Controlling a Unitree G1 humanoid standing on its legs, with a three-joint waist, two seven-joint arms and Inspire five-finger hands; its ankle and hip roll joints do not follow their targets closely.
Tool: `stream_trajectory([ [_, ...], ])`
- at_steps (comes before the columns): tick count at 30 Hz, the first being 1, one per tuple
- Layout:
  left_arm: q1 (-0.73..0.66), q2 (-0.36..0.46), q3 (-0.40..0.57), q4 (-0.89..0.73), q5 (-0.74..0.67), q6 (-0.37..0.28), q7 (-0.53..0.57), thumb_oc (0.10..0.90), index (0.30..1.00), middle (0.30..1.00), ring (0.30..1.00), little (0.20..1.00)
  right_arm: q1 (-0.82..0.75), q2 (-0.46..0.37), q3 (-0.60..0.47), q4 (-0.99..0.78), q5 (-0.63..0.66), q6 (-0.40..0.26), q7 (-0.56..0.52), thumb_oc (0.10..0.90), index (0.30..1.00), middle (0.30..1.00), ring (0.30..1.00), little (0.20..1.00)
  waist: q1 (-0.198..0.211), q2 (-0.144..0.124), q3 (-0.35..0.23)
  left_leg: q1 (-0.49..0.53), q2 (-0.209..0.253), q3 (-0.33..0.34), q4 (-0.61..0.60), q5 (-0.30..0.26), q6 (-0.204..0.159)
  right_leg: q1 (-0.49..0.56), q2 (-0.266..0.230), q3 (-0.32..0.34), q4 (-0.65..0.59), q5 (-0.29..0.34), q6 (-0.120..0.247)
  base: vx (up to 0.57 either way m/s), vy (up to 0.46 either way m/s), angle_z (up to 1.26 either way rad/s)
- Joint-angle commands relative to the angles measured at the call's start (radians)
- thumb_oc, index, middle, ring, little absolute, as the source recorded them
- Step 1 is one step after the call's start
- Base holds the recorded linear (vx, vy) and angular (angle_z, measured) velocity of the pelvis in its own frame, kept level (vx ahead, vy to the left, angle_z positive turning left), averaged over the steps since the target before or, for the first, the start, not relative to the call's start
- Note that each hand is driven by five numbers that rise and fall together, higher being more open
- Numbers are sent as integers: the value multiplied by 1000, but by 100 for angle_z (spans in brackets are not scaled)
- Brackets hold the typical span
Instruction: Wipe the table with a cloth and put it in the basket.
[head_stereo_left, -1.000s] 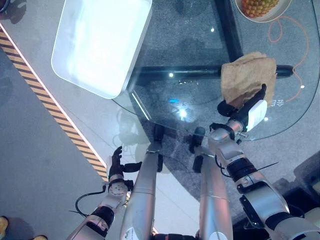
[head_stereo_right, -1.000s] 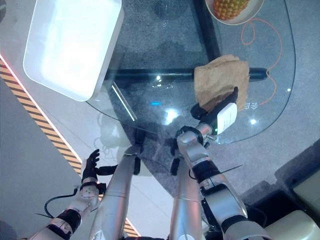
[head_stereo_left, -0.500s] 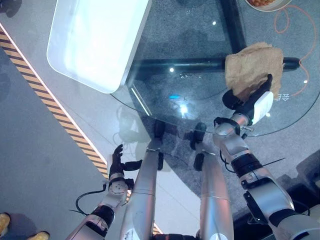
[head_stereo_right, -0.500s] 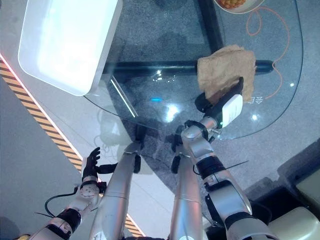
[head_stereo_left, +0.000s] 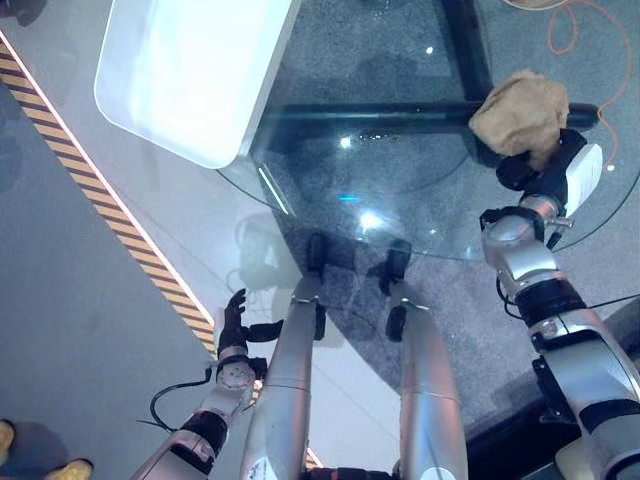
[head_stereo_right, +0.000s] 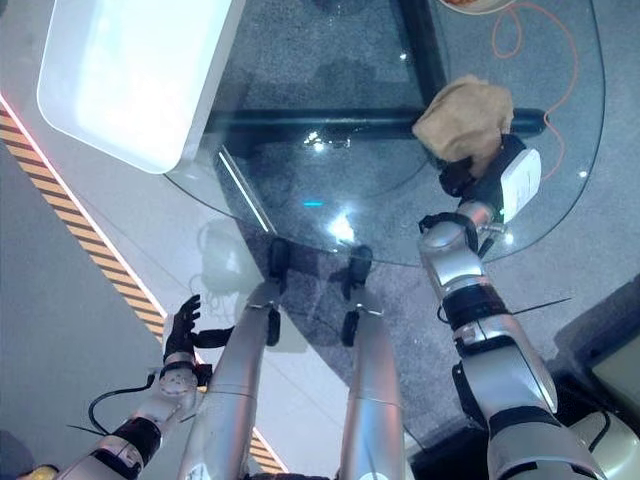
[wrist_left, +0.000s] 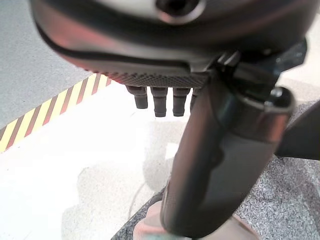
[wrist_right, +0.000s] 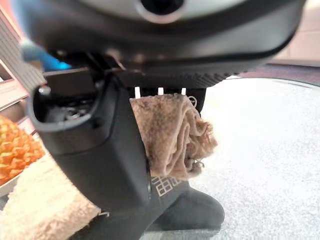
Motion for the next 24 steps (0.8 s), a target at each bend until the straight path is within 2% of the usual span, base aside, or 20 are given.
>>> stream_trajectory([
  [1,94,-82,-82,-63,-16,-29,-2,800,900,900,900,900,-45,74,121,-2,63,-6,173,100,300,300,300,200,50,92,-11,32,-56,57,29,-28,79,0,28,-11,33,67,6,-13,26,-6],
  [11,93,-83,-88,-70,-15,-28,5,800,900,900,900,900,-53,87,134,-6,54,2,153,100,300,300,300,200,57,96,-11,30,-62,53,24,-24,81,2,28,-10,35,66,9,-1,3,0],
  [15,92,-85,-88,-79,-11,-25,7,800,900,900,900,900,-51,103,147,-40,-7,-7,201,100,300,300,300,200,59,96,-11,25,-65,52,22,-21,84,-2,29,-9,33,68,11,0,0,0],
  [24,95,-91,-83,-92,-1,-63,-10,800,900,900,900,900,-69,152,225,-129,-151,34,298,100,300,300,300,200,73,95,-11,40,-68,51,10,-15,86,14,23,-20,32,62,13,-2,6,2],
])
